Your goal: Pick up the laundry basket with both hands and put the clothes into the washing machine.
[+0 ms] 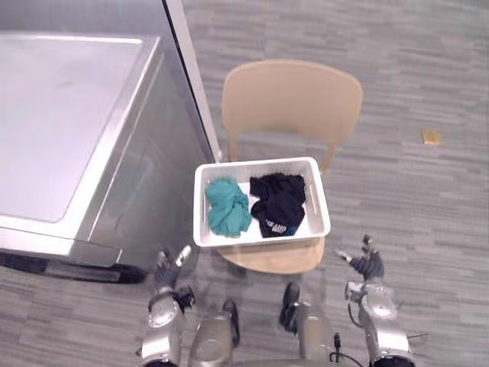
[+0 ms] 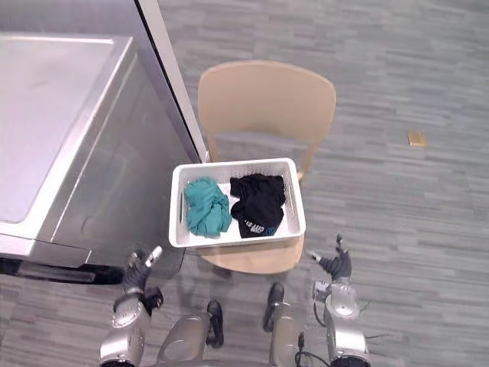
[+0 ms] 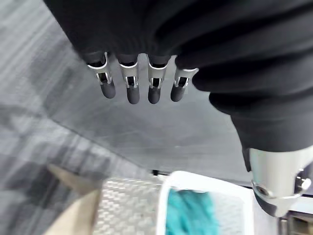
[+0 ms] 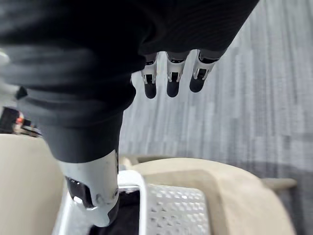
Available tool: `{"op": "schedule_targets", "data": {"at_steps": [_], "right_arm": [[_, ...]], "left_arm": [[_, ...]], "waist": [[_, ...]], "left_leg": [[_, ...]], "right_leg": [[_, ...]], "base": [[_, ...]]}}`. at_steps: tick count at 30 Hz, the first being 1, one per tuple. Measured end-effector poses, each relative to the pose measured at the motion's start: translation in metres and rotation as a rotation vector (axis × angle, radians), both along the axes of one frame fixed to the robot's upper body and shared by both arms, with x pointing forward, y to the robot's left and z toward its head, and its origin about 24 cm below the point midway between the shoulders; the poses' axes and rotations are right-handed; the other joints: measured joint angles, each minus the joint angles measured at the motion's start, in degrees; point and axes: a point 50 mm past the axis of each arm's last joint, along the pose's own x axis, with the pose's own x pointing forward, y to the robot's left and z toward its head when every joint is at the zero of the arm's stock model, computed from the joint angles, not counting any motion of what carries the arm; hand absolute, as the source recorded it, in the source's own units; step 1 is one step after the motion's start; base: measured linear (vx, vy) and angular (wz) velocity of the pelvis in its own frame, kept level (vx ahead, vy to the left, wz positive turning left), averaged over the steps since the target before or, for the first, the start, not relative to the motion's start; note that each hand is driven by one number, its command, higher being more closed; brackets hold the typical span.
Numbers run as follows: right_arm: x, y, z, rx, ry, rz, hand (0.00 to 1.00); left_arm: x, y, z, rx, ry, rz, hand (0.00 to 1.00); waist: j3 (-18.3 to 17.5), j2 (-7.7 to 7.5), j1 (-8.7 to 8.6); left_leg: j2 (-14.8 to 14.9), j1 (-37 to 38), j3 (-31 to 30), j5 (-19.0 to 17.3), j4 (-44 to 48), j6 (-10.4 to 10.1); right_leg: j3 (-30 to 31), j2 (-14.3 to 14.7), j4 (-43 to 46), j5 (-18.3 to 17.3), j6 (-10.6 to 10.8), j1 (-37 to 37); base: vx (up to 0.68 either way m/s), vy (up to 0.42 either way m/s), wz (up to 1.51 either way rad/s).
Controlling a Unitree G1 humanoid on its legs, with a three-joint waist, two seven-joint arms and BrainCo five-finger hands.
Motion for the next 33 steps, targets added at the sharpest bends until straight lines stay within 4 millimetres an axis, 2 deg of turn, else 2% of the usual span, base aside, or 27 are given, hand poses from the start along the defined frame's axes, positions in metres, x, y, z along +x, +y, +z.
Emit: {"op": "schedule_targets", "data": {"at_steps": [3,5,10,12,13,14,15,16,17,18,20,21,22,23,25,28,30,31,32,33], "right_arm": [[-0.017,0.001,-0.020,0.035,0.114,-0.011,0.00],[-0.024,0.003,-0.026,0.049,0.152,-0.013,0.00],[-0.027,0.011,-0.032,0.072,0.185,-0.005,0.00],[-0.025,0.011,-0.032,0.070,0.182,0.001,0.00],[-0.023,0.011,-0.031,0.070,0.176,0.002,0.00],[-0.018,0.013,-0.030,0.077,0.171,0.001,0.00],[-0.011,0.016,-0.029,0.085,0.159,0.003,0.00],[-0.005,0.014,-0.026,0.079,0.144,0.004,0.00],[-0.001,0.012,-0.024,0.074,0.133,0.000,0.00],[0.002,0.008,-0.023,0.071,0.128,-0.015,0.00],[0.006,0.002,-0.023,0.054,0.137,-0.012,0.00],[0.008,0.000,-0.022,0.048,0.139,-0.010,0.00],[0.011,-0.006,-0.020,0.030,0.141,-0.009,0.00],[0.013,-0.009,-0.020,0.026,0.143,-0.009,0.00],[0.002,0.005,-0.032,0.071,0.213,0.002,0.00],[-0.007,0.012,-0.038,0.093,0.262,0.035,0.00],[0.002,0.017,-0.035,0.083,0.246,0.070,0.00],[0.005,0.018,-0.034,0.081,0.240,0.077,0.00],[0.012,0.021,-0.031,0.074,0.225,0.098,0.00],[0.011,0.023,-0.032,0.069,0.229,0.112,0.00]], "left_arm": [[-0.021,0.001,-0.015,0.018,0.126,-0.034,0.00],[-0.024,0.002,-0.017,0.028,0.148,-0.046,0.00],[-0.017,0.000,-0.016,0.029,0.131,-0.055,0.00],[-0.007,-0.006,-0.013,0.017,0.098,-0.050,0.00],[-0.006,-0.008,-0.013,0.014,0.095,-0.054,0.00],[-0.006,-0.011,-0.013,0.012,0.096,-0.062,0.00],[0.000,-0.013,-0.012,0.009,0.081,-0.065,0.00],[0.001,-0.014,-0.012,0.008,0.084,-0.072,0.00],[0.000,-0.016,-0.013,0.007,0.096,-0.084,0.00],[0.003,-0.020,-0.014,0.012,0.102,-0.122,0.00],[0.007,-0.027,-0.015,0.021,0.111,-0.184,0.00],[0.007,-0.030,-0.015,0.024,0.116,-0.204,0.00],[0.011,-0.035,-0.015,0.036,0.114,-0.253,0.00],[0.013,-0.035,-0.014,0.046,0.111,-0.271,0.00],[0.023,-0.021,-0.010,0.123,0.105,-0.333,0.00],[0.014,-0.011,-0.012,0.147,0.132,-0.331,0.00],[-0.003,0.007,-0.016,0.181,0.183,-0.317,0.00],[-0.007,0.009,-0.017,0.184,0.194,-0.313,0.00],[-0.015,0.013,-0.018,0.188,0.217,-0.306,0.00],[-0.019,0.016,-0.019,0.191,0.233,-0.302,0.00]], "waist": [[-1.1,-0.08,-0.02],[-1.2,-0.10,-0.04],[-1.1,-0.31,-0.01],[-1.1,-0.74,0.02],[-1.1,-0.83,0.08],[-1.8,-2.06,0.03],[-2.2,-1.30,0.05],[-2.3,-1.06,-0.09],[-2.3,-1.17,-0.18],[-2.3,-1.30,-0.33],[-2.5,-1.14,-1.56],[-2.8,-0.75,-1.57],[-4.1,1.91,-1.80],[-4.5,2.51,-1.81],[-4.0,0.64,-1.81],[-4.2,0.08,-1.79],[-3.7,-0.45,-1.57],[-3.5,-0.67,-1.55],[-3.0,-1.15,-1.48],[-2.2,-1.58,-1.95]], "left_leg": [[-0.7,2.1,-0.2,1.5,-3.0,-0.2],[-1.0,1.9,-1.1,2.2,-3.6,-0.5],[-2.7,0.6,-7.9,4.7,-4.5,-0.8],[-4.4,-3.7,-12.8,6.1,-1.7,-2.2],[-4.5,-4.9,-13.2,7.1,-1.9,-2.6],[-3.7,-5.4,-11.4,9.4,-5.5,-2.7],[-1.0,-7.4,-2.2,8.4,-2.2,-2.1],[1.2,-7.6,3.0,7.3,1.2,-0.3],[2.8,-6.7,6.3,5.7,3.8,0.3],[5.0,-4.3,9.3,5.0,6.0,0.9],[8.0,-0.7,10.9,5.0,5.6,0.9],[9.0,0.1,11.7,5.1,4.5,0.7],[9.7,2.1,11.9,4.9,-1.6,-3.5],[9.3,2.3,11.9,4.3,-4.1,-4.6],[5.6,1.5,8.4,5.1,-5.7,-4.2],[3.2,1.6,6.2,4.4,-3.5,-2.9],[1.5,0.8,6.3,2.9,-1.7,-1.3],[1.3,0.5,6.2,2.7,-1.3,-1.0],[0.5,-0.6,5.8,2.0,-0.5,-0.9],[0.1,-0.6,4.2,1.9,-0.4,-0.6]], "right_leg": [[-0.2,-0.2,-1.3,0.5,0.4,1.5],[-0.8,-0.4,-1.0,0.4,0.4,1.8],[-0.2,-1.1,2.7,-2.7,0.9,1.7],[-3.9,-3.4,7.2,-6.7,0.9,0.0],[-5.4,-4.2,8.0,-7.3,0.7,-0.5],[-9.1,-6.2,7.5,-6.4,-1.0,-1.6],[-12.3,-7.0,7.5,-5.6,-2.0,-2.3],[-14.6,-7.5,7.5,-5.3,-2.5,-2.0],[-16.8,-8.4,7.5,-5.1,-2.8,-1.2],[-19.3,-9.9,7.4,-4.8,-2.7,0.2],[-22.1,-11.4,6.3,-3.5,-1.0,1.8],[-23.0,-11.4,5.5,-2.6,-0.5,1.9],[-24.0,-10.5,2.8,-0.1,1.3,1.8],[-24.0,-9.5,1.2,1.2,2.4,1.9],[-19.5,-9.0,-4.5,4.5,3.7,3.5],[-16.7,-10.4,-5.3,5.9,4.4,6.0],[-14.8,-12.8,-1.4,4.8,5.2,4.0],[-14.2,-13.4,-0.1,4.3,4.8,3.1],[-11.2,-13.7,3.0,1.9,3.1,0.9],[-5.4,-12.0,5.4,-1.6,2.3,-1.0]], "base": [[0.03,0.010,0.06],[-0.02,-0.013,0.22],[-0.03,-0.045,0.60],[-0.10,-0.107,1.40],[-0.14,-0.105,1.43],[-0.07,-0.047,1.34],[-0.08,-0.060,1.43],[-0.06,-0.022,1.25],[-0.10,0.010,1.23],[-0.12,0.045,1.21],[-0.14,0.133,0.98],[-0.21,0.299,0.72],[-0.18,0.273,0.54],[-0.21,0.338,0.73],[-0.16,0.236,0.90],[-0.10,0.193,0.61],[-0.09,0.143,0.03],[-0.18,0.088,-0.12],[-0.18,0.051,0.11],[-0.16,0.012,0.35]]}}
